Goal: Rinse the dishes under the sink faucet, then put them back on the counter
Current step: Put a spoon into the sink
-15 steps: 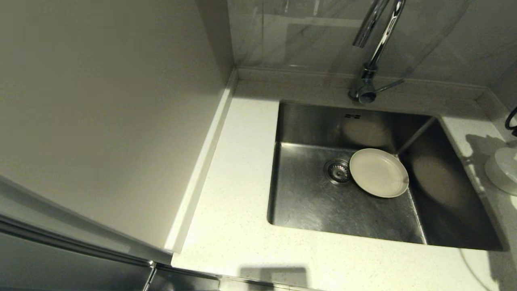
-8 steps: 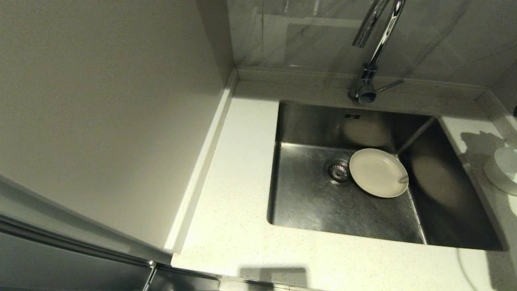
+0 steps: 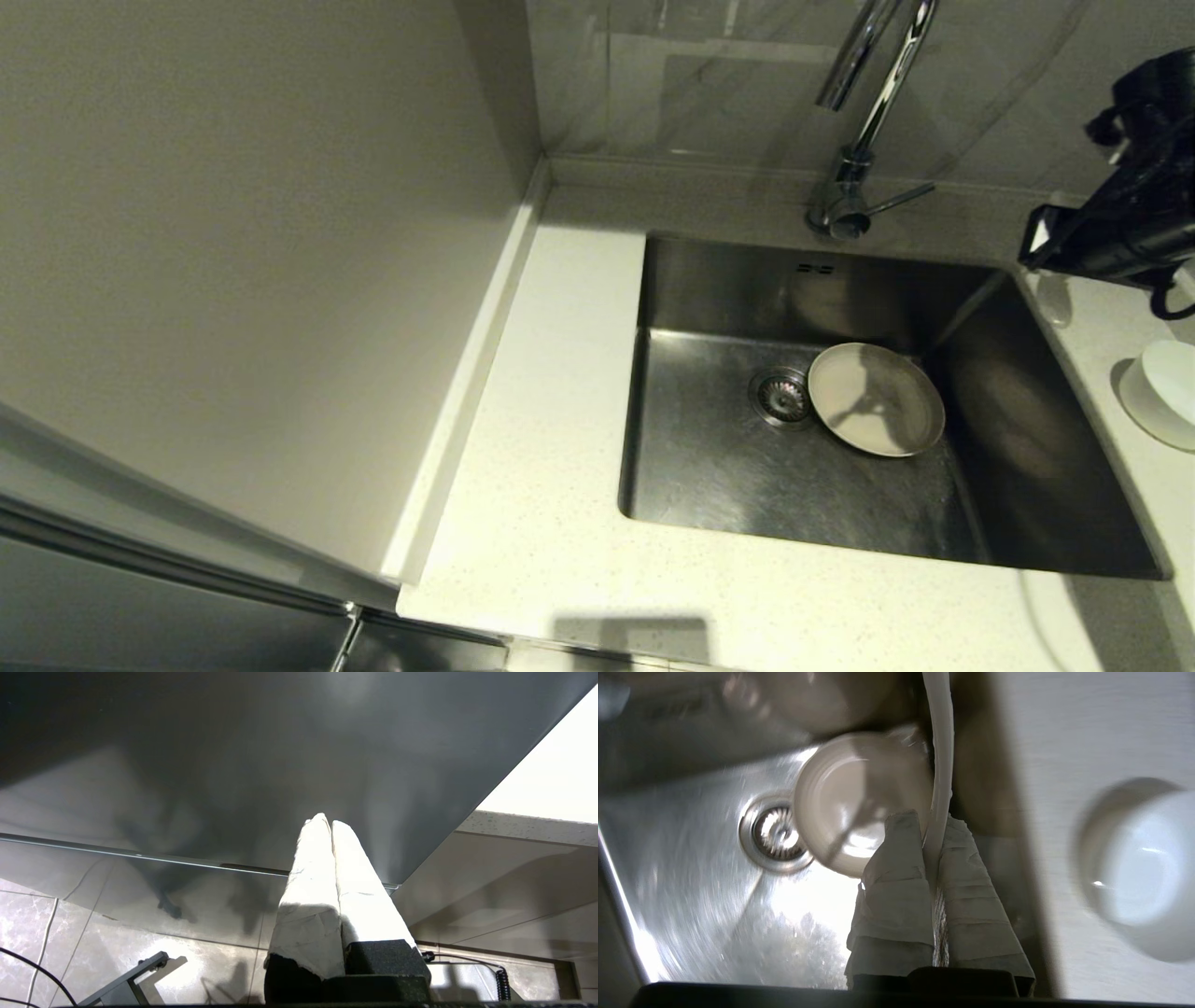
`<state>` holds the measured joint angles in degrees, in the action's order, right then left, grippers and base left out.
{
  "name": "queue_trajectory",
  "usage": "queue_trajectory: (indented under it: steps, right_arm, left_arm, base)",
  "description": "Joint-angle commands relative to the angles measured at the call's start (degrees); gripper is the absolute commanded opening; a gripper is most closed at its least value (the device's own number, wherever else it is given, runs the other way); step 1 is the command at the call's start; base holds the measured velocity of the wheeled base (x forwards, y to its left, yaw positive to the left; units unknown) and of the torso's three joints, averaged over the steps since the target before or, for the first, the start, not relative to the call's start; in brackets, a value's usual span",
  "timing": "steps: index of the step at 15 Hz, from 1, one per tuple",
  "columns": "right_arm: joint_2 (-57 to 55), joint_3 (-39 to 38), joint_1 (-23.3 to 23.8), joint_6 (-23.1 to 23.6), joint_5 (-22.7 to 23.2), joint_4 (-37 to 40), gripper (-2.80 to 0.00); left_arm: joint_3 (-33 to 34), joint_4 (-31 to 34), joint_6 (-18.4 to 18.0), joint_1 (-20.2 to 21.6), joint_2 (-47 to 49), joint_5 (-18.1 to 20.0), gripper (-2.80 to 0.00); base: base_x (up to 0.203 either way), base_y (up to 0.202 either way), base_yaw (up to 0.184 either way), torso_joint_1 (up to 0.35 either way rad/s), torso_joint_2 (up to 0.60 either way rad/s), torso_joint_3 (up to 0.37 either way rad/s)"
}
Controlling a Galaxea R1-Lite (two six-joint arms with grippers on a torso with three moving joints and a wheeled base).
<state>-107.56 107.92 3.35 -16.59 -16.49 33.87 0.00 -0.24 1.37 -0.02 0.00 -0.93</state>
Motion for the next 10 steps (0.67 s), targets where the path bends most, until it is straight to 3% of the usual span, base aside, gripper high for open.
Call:
queue_trajectory:
  steps: [1, 4, 8, 10]
  right_arm:
    - [-5.2, 0.2, -4.1, 1.6, -2.2, 0.2, -2.80]
    - [-10.8, 0.2, -5.7, 4.9, -4.7, 0.2, -2.80]
    - [-17.4, -1.1, -5.8, 5.1, -5.6, -0.6, -2.80]
    - [-21.1, -1.6, -6.0, 5.2, -6.0, -4.8, -2.80]
  left_arm:
    - [0.0, 0.0, 0.0, 0.0, -0.2, 0.0, -2.80]
    - [0.0, 0.0, 0.0, 0.0, -0.2, 0.0, -2.80]
    - [0.0, 0.0, 0.0, 0.0, -0.2, 0.0, -2.80]
    - [0.0, 0.0, 0.0, 0.0, -0.3, 0.0, -2.80]
  base:
    - [0.000, 0.000, 0.000, 0.000, 0.00, 0.000]
    - [0.000, 0.000, 0.000, 0.000, 0.00, 0.000]
    - [0.000, 0.000, 0.000, 0.000, 0.00, 0.000]
    - [0.000, 0.000, 0.000, 0.000, 0.00, 0.000]
